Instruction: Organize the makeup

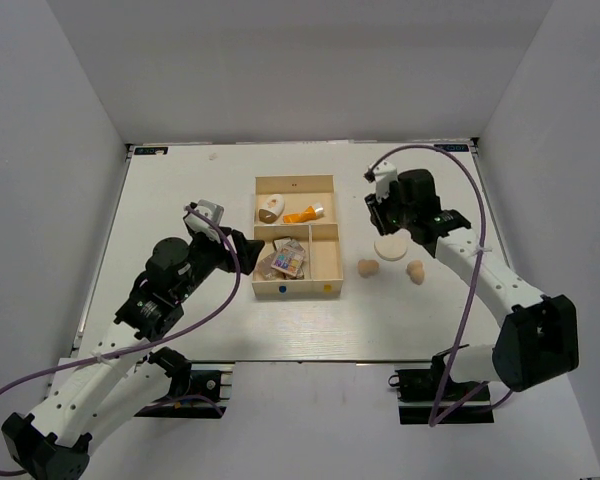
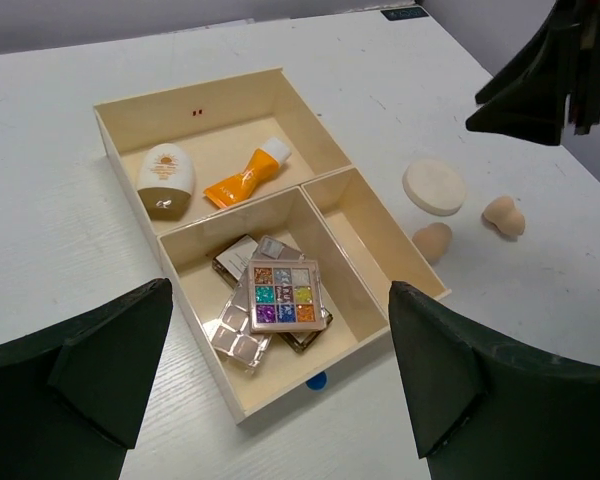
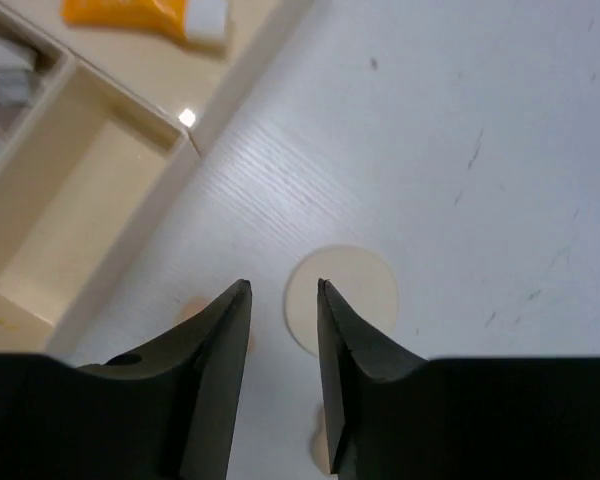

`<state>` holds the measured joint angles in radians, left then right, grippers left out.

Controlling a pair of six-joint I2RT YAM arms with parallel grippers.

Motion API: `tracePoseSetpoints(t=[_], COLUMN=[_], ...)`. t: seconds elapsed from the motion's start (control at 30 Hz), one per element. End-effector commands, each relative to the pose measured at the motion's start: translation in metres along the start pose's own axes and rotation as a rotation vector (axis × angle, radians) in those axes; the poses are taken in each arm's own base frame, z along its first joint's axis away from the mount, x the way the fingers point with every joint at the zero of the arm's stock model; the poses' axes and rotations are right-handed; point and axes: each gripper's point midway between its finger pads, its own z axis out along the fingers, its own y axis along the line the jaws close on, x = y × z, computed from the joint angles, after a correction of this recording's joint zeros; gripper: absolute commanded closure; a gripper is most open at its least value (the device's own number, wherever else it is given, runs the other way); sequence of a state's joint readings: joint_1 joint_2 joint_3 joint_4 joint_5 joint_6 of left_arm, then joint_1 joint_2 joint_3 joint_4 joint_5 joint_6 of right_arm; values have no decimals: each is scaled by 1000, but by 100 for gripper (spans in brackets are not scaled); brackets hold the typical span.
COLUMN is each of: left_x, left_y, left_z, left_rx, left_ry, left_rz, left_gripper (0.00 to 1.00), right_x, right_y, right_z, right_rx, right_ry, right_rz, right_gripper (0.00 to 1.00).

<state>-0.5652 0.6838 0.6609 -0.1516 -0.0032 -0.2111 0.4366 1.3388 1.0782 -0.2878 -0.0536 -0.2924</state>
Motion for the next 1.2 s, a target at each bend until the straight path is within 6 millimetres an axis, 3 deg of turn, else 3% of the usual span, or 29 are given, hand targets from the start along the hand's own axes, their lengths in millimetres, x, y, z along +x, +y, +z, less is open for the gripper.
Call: tracePoseSetpoints(t=[0.0, 0.13, 0.23, 0.33, 0.57, 0.77, 1.17], left_x=[0, 1, 0, 0, 2, 1, 2], left_y=[-8, -9, -11, -11, -11, -12, -10], left_z=[0, 1, 1, 1, 1, 1, 1], left_rx=[43, 49, 59, 62, 61, 63, 57], left_ry=[-4, 2, 2, 3, 6, 5, 8], left_rz=[-8, -8, -11, -12, -12, -11, -10], left_gripper=[2, 2, 2, 2, 2, 2, 2], right_x=[56, 93, 112, 123, 133, 141, 165], right_y=[-15, -37, -52, -62, -81, -95, -90], right_z=[4, 5, 11, 20, 38, 48, 68], right_rx=[39, 73, 104, 116, 130, 136, 39], right_ry=[119, 201, 246, 282, 330, 353, 421], right_rz=[109, 184, 220, 236, 276, 302, 376], right_gripper=[64, 77, 74, 65, 46, 45, 52])
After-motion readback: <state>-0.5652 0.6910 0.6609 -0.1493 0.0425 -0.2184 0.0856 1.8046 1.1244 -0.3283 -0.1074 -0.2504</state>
